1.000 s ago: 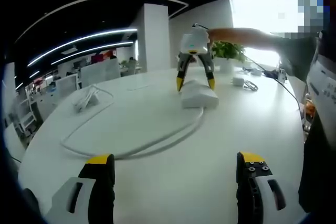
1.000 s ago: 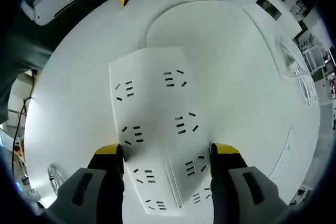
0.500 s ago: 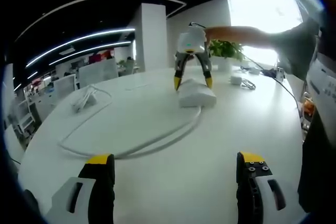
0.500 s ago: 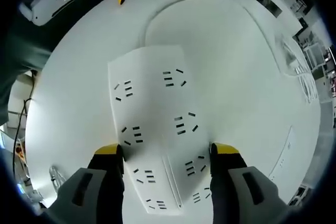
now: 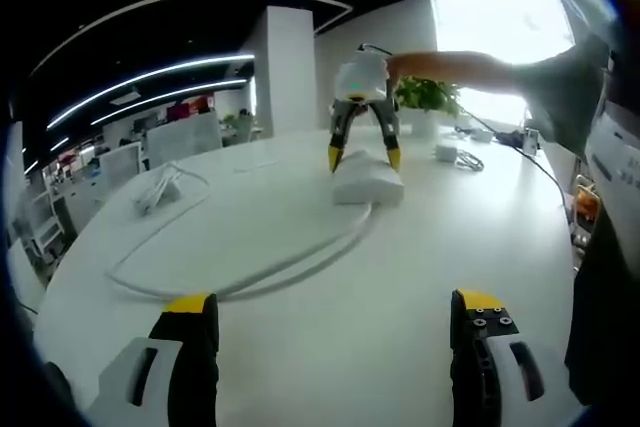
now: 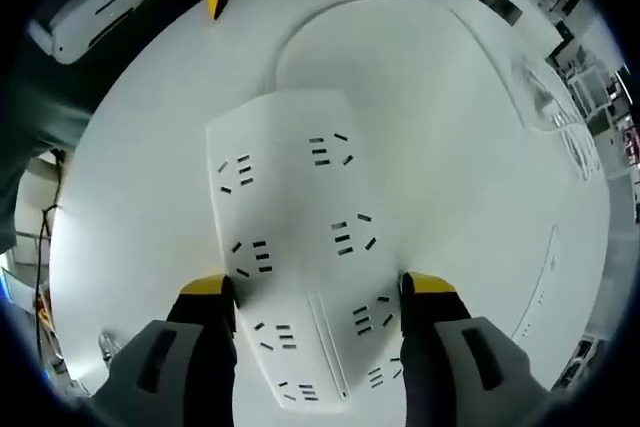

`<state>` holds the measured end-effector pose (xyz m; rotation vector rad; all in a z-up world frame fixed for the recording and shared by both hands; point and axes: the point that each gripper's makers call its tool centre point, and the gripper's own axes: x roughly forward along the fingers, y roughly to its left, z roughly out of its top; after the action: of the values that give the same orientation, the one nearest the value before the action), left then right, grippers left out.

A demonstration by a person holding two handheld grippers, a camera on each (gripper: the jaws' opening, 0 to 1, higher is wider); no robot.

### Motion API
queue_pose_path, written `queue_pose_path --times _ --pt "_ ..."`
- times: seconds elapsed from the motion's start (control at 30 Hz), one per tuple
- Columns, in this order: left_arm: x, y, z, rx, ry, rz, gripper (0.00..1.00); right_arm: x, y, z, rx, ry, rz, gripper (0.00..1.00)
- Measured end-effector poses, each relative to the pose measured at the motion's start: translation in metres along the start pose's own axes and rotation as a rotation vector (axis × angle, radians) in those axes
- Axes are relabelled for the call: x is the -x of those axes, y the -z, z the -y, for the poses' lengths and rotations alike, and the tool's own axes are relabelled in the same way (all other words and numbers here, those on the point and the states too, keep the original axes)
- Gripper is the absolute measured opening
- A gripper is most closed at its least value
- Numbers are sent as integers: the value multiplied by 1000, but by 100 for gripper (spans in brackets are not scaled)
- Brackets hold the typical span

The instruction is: Straighten the power strip on the desk, plug the charger into it

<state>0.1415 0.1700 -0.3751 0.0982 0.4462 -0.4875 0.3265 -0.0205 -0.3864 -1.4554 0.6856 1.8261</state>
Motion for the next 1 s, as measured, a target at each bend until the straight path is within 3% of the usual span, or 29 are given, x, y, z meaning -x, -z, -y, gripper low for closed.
queue_pose_path --times 1.0 --pt "0 2 4 -1 14 2 99 1 3 0 -154 45 22 66"
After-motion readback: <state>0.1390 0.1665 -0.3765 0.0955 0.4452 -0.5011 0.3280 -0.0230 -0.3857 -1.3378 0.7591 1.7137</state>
